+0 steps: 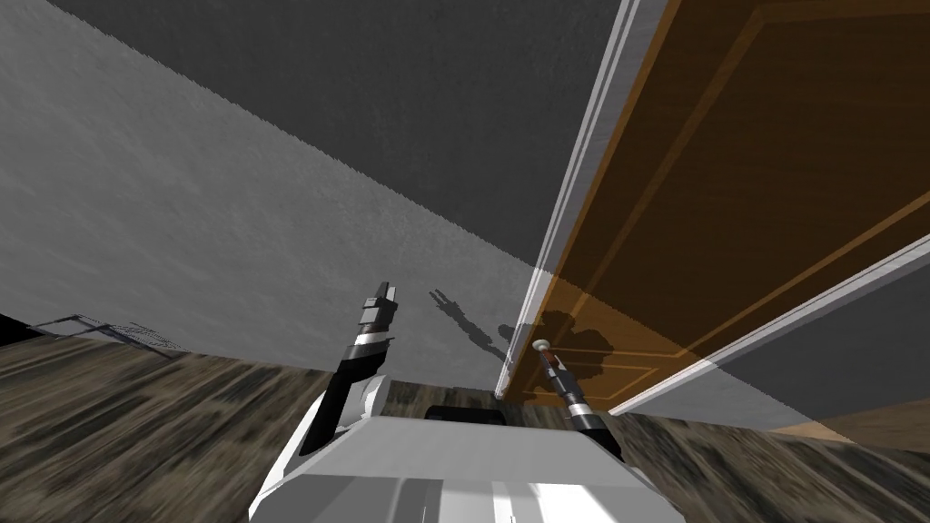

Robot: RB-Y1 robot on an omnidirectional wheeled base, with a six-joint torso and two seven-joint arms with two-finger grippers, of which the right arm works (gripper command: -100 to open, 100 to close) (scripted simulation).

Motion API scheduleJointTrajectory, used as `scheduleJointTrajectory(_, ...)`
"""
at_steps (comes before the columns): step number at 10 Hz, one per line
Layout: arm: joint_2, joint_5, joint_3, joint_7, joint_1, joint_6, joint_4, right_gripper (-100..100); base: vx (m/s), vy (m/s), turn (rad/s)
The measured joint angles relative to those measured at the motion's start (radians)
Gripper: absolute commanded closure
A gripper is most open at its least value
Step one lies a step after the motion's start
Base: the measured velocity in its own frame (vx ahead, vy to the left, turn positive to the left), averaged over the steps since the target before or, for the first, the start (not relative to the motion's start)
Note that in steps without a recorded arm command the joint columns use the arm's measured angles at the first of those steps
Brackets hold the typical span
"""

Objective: Pull the door open

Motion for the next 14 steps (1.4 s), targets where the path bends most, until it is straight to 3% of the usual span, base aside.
scheduleJointTrajectory(14, -0.002, -0.151, 0.041, -0.339, -0.029, 0.023, 0.011, 100, -0.053, -0.029, 0.085)
